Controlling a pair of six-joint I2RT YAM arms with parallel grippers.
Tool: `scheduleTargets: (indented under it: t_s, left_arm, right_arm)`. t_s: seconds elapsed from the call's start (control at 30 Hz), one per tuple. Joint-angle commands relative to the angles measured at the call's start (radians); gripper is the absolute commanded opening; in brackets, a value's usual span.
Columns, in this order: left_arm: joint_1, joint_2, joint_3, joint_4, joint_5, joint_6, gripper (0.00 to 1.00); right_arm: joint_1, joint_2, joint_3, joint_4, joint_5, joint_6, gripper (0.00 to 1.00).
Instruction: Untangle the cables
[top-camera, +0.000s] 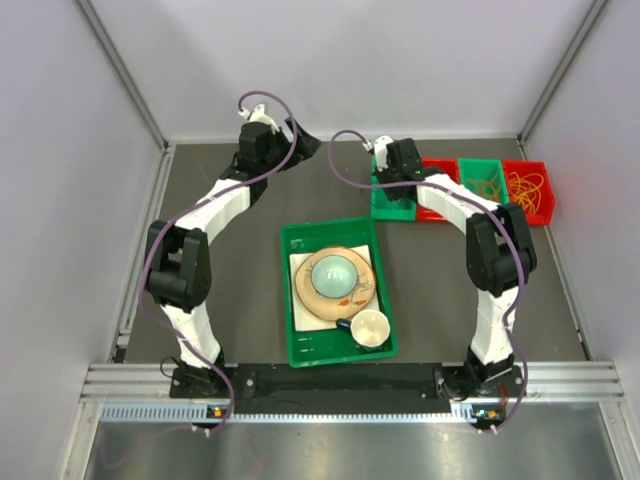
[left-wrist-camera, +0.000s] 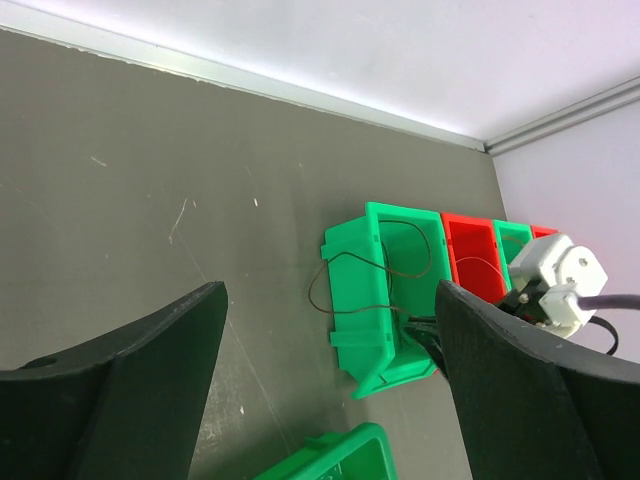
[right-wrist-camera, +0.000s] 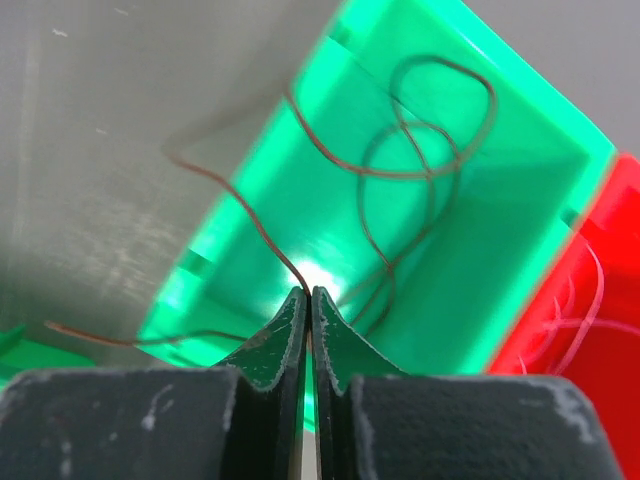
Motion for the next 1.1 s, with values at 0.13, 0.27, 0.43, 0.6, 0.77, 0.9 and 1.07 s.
scheduleTargets:
  t_s: [0.13, 0.27, 0.43, 0.6, 0.77, 0.9, 1.07]
  left_arm:
    - [0.005, -0.049, 0.001, 0.042, 0.013, -0.002, 0.90]
    - [0.005, -0.049, 0.001, 0.042, 0.013, 0.000, 0.90]
    - [0.005, -0.050, 0.002, 0.041, 0.014, -0.002, 0.90]
    - [0.005, -0.053, 0.002, 0.042, 0.016, -0.005, 0.90]
    - [0.007, -0.050, 0.004, 0.044, 0.020, -0.010, 0.90]
    - [0.005, -0.046, 0.007, 0.045, 0.026, -0.014, 0.90]
    - [0.007, -0.043, 0.011, 0.044, 0.031, -0.014, 0.90]
  right_arm:
    - [-0.061, -0.137, -0.037, 0.051, 0.057, 0.015, 0.00]
    - [-0.075, -0.187, -0.075, 0.085, 0.057, 0.035, 0.00]
    - [-0.087, -0.207, -0.073, 0.071, 0.085, 0.026, 0.00]
    - [-0.098, -0.220, -0.090, 0.074, 0.102, 0.020, 0.00]
    - [-0.114, -0.237, -0.113, 0.091, 0.102, 0.038, 0.00]
    - [-0.126, -0.252, -0.138, 0.110, 0.099, 0.060, 0.00]
    - [-0.138, -0.261, -0.147, 0.124, 0.096, 0.074, 0.00]
